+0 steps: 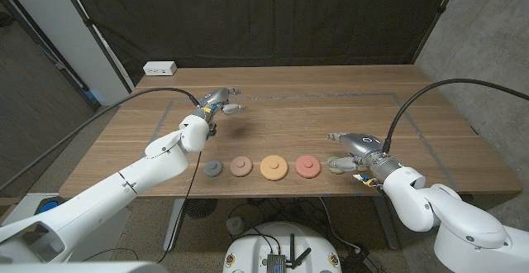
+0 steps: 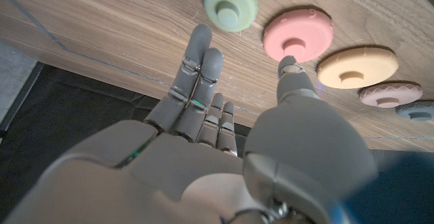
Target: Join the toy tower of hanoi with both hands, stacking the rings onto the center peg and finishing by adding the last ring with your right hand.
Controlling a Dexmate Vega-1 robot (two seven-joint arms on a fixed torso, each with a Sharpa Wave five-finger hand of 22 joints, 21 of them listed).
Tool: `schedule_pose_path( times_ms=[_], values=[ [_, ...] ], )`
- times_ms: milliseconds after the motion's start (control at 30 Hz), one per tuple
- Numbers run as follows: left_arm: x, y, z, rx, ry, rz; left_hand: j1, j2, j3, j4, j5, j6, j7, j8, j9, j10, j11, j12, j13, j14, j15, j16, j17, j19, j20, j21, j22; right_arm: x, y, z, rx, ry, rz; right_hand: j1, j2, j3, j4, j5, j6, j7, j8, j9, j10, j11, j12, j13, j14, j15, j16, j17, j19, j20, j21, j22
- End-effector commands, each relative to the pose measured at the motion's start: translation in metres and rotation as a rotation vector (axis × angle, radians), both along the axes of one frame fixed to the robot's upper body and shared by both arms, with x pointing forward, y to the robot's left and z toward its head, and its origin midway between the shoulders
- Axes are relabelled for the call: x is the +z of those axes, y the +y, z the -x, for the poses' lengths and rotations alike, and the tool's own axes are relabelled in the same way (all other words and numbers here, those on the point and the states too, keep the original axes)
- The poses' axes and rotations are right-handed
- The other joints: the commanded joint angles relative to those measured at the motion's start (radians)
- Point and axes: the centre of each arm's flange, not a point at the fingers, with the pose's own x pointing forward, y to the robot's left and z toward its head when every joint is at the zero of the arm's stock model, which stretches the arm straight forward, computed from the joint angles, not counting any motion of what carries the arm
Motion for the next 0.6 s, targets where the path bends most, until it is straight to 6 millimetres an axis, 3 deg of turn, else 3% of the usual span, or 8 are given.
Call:
schedule_pose_path(
  times_ms=[33, 267, 600],
  values=[
    [-0.014, 0.001, -0.001, -0.048, 0.019, 0.006, 0.014, 0.002, -0.005, 0.000, 0.007, 0.010, 0.002, 0.005, 0.002, 0.010, 0.001, -0.001, 0.004, 0.007, -0.097, 0.006, 0.000, -0.004, -0.052, 0.009, -0.001, -0.001, 0.029, 0.006, 0.022, -0.006, 0.068, 0.000, 0.001, -0.007, -0.001, -0.002, -0.004, 0.000, -0.005, 0.003, -0.006, -0.001, -0.001, 0.004, -0.003, -0.141, 0.008, -0.002, -0.008, -0.092, 0.008, 0.001],
    [-0.013, 0.010, -0.003, -0.060, 0.019, -0.017, 0.015, 0.003, -0.008, 0.001, 0.007, 0.011, 0.002, 0.005, 0.002, 0.011, 0.000, -0.002, 0.005, 0.005, -0.096, 0.009, -0.002, -0.005, -0.050, 0.013, -0.003, -0.003, 0.044, 0.003, 0.019, 0.009, 0.095, -0.001, -0.001, -0.011, 0.000, -0.003, -0.022, 0.006, -0.010, 0.003, -0.019, 0.001, -0.005, 0.004, -0.010, -0.140, 0.010, -0.007, -0.015, -0.090, 0.014, -0.005],
    [-0.009, 0.009, -0.004, -0.075, 0.001, -0.023, 0.016, 0.007, -0.011, 0.002, 0.007, 0.018, 0.003, 0.007, 0.002, 0.020, -0.002, 0.000, 0.008, 0.004, -0.096, 0.014, -0.008, -0.005, -0.051, 0.021, -0.005, -0.002, 0.048, 0.000, 0.004, 0.039, 0.117, -0.002, -0.002, -0.015, 0.002, -0.005, -0.039, 0.007, -0.013, 0.003, -0.031, 0.002, -0.005, 0.005, -0.022, -0.140, 0.010, -0.017, -0.022, -0.087, 0.021, -0.013]
  ],
)
